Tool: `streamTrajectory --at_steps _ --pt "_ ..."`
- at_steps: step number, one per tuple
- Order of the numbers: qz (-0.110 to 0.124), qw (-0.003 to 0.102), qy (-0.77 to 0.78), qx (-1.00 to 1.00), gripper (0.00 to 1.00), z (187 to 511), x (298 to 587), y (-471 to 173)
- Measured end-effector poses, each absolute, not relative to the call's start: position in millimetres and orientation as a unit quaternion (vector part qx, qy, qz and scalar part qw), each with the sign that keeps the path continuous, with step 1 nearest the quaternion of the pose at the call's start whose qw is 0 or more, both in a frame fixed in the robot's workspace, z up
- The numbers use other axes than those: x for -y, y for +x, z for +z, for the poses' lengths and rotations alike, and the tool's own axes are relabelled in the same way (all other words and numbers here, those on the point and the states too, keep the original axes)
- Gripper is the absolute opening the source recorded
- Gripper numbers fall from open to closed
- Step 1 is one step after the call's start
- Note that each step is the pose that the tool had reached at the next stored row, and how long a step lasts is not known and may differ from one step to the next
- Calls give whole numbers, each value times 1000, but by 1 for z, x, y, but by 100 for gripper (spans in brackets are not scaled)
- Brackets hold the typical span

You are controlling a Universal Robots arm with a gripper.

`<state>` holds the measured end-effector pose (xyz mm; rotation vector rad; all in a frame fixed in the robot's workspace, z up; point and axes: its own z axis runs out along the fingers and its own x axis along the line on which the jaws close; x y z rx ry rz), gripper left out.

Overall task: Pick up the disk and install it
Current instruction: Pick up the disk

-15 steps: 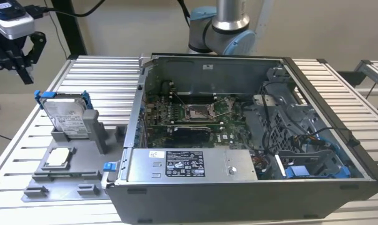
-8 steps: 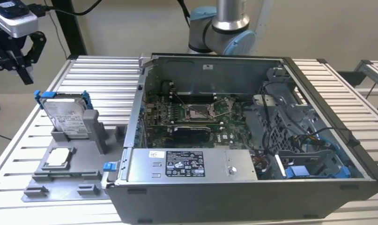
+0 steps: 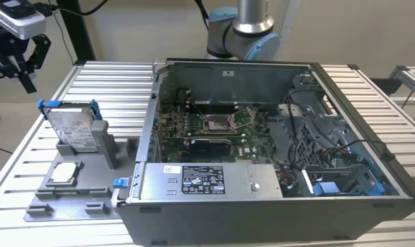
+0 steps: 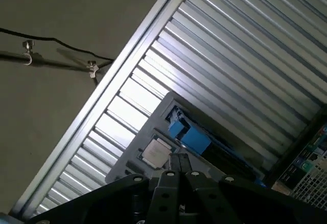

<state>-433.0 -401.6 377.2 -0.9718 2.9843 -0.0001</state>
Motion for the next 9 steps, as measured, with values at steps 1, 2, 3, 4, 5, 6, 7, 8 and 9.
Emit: streamTrajectory --at_steps 1,2,3,4,5,6,7,8,9 --pt "-1 1 -315 -949 0 377 402 -433" --pt "-1 1 -321 -947 0 377 402 -433" --pt "-2 1 -326 -945 0 377 402 -433" --pt "-2 1 -331 -944 0 377 402 -433" --pt "-3 1 -336 -942 0 377 402 -433" --pt "-3 1 -341 -940 0 377 402 -433" --pt "-4 0 -346 -938 0 377 402 -433" --pt "-4 0 -352 -936 0 377 402 -433" --pt "-5 0 -357 -934 0 377 402 -433"
